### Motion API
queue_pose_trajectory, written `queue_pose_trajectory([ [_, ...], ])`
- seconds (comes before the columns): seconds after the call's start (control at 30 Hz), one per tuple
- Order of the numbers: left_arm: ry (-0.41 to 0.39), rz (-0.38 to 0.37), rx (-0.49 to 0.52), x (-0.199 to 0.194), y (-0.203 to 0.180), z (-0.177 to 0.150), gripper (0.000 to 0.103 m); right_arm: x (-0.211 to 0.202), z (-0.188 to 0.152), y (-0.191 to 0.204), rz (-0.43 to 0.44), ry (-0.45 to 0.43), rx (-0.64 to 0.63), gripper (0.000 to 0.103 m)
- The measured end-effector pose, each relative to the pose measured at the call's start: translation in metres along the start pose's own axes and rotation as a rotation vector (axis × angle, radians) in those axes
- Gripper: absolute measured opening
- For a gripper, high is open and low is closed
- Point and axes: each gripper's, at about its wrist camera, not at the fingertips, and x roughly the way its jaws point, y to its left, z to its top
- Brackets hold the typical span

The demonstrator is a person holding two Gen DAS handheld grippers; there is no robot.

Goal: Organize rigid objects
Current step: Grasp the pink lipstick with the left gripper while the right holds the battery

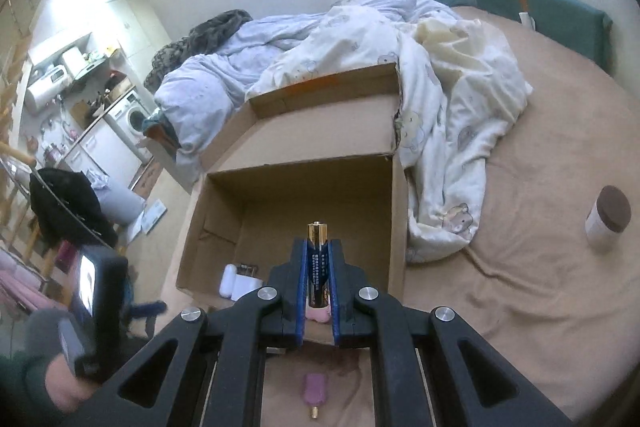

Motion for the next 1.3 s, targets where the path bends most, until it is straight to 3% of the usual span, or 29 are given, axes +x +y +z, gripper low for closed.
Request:
queue_pose_trajectory([
  [0.13,0.049,-0.034,-0.029,0.013,-0.022,-0.013,0.100,-0.001,0.001,-0.004,0.010,0.003,0.019,0.011],
  [0.27,0.093,-0.054,-0.069,0.028,-0.039,-0.021,0.089,0.002,0.003,-0.006,0.014,0.020,0.032,0.011],
  [0.4,0.135,-0.082,-0.118,0.043,-0.055,-0.027,0.089,0.001,0.005,-0.012,0.007,0.027,0.056,0.011],
  [0.57,0.157,-0.071,-0.096,0.056,-0.082,-0.033,0.087,0.006,0.002,-0.022,-0.017,0.070,0.093,0.011],
  [0.77,0.212,-0.008,-0.028,0.081,-0.112,-0.036,0.065,0.004,0.001,-0.027,-0.030,0.070,0.097,0.011],
  [0.93,0.199,0.036,-0.004,0.086,-0.121,-0.041,0.062,0.006,0.001,-0.029,-0.040,0.086,0.107,0.011],
  [1.03,0.185,0.033,0.006,0.084,-0.133,-0.046,0.044,0.007,0.002,-0.028,-0.040,0.088,0.102,0.011],
  [1.1,0.184,0.028,0.008,0.082,-0.133,-0.044,0.025,0.008,0.002,-0.027,-0.041,0.089,0.100,0.011],
  [1.3,0.185,0.020,0.022,0.078,-0.127,-0.043,0.023,0.013,0.000,-0.025,-0.054,0.110,0.085,0.011],
])
